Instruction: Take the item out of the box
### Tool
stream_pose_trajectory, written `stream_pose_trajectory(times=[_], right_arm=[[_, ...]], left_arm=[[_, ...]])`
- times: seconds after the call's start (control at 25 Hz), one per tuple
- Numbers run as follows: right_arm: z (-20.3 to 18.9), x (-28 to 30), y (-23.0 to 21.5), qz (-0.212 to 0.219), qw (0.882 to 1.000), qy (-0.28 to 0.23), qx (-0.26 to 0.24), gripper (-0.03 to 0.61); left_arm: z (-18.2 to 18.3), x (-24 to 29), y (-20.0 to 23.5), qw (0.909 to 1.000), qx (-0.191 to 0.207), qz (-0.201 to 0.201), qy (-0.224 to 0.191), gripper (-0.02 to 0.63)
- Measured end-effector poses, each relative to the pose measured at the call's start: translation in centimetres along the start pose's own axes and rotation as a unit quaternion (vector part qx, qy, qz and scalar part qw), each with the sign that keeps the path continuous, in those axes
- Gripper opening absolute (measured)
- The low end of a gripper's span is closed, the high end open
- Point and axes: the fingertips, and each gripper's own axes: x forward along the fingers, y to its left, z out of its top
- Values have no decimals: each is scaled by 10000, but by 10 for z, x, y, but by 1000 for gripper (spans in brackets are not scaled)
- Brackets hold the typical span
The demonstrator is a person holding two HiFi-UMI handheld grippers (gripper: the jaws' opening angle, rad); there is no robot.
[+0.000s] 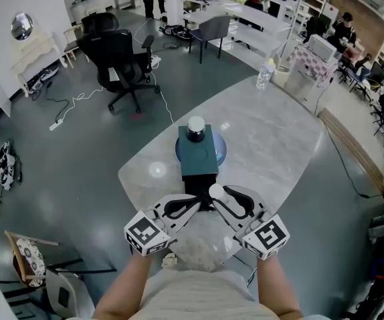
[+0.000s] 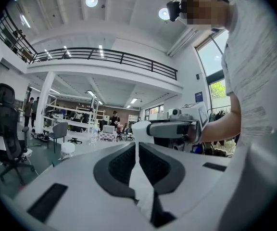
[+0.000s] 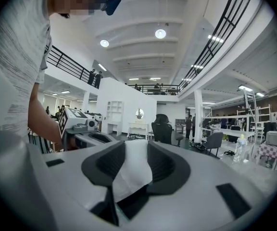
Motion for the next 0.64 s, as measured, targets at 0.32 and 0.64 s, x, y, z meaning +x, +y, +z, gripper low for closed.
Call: stream_pose_trajectory(times=[0.32, 0.64], right_arm=[[0, 0, 4, 116, 9999, 9, -70, 166], [4, -1, 8, 180, 9997, 40, -133, 166]], left_arm=[[-2, 0, -3, 10000, -7, 13, 7, 20], [0, -1, -7, 10000, 3, -12, 38, 21]])
